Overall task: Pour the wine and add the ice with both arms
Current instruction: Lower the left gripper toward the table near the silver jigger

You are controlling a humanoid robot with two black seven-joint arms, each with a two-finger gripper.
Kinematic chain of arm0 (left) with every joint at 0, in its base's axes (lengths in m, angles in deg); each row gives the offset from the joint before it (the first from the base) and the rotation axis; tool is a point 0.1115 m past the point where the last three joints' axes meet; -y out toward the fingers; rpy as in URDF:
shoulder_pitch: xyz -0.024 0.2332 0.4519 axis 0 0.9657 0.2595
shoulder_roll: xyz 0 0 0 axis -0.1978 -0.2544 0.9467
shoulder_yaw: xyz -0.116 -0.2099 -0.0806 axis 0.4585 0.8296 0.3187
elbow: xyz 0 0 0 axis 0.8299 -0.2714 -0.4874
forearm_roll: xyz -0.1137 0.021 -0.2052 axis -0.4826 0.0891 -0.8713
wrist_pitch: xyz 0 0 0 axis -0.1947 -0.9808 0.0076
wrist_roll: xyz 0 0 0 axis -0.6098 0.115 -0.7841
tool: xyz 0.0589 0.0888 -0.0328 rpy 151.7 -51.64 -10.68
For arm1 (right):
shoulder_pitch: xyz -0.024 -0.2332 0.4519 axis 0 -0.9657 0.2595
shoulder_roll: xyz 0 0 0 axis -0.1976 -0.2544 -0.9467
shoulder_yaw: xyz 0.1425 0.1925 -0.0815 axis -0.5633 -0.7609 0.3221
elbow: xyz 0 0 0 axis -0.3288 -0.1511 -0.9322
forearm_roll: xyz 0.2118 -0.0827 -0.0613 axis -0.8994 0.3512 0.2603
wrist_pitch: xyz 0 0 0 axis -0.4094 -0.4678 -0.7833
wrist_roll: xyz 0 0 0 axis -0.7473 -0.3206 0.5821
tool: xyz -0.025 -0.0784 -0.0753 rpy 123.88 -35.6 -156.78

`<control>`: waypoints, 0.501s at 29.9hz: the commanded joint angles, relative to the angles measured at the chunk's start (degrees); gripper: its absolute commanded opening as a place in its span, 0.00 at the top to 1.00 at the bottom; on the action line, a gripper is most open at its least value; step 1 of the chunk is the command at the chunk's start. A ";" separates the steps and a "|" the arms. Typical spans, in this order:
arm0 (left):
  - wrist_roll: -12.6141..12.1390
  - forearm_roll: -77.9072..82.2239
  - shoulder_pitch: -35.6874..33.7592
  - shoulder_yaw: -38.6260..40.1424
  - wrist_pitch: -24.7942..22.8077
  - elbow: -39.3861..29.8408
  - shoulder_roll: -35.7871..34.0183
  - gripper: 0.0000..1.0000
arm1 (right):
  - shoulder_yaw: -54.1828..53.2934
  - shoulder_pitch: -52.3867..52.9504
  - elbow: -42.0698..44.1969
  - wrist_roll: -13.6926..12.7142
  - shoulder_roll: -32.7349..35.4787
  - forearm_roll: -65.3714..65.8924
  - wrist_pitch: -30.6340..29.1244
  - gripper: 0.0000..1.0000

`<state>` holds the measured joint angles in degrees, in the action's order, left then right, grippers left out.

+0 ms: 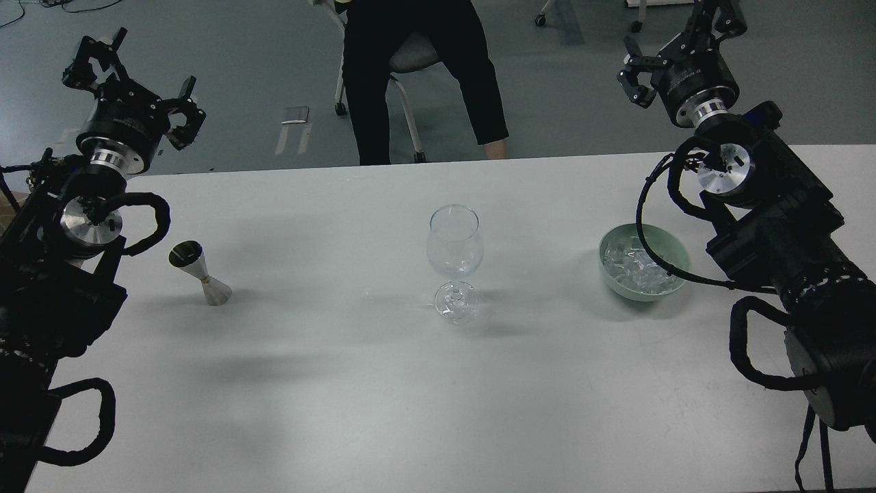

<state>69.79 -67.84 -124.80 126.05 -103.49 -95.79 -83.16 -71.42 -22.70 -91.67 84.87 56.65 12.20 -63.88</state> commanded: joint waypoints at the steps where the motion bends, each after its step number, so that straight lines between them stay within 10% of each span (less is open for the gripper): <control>1: 0.25 0.24 -0.02 -0.35 0.05 0.01 0.40 0.02 | -0.26 0.08 0.04 0.00 0.13 -0.02 0.02 0.00; 15: 0.60 -0.20 -0.46 -2.28 0.31 0.10 0.40 0.02 | -0.26 1.05 -0.05 0.00 -0.05 -0.37 0.02 0.00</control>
<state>70.22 -67.94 -125.33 123.78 -103.42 -95.70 -82.69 -71.71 -21.67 -91.69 84.87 56.69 11.79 -63.83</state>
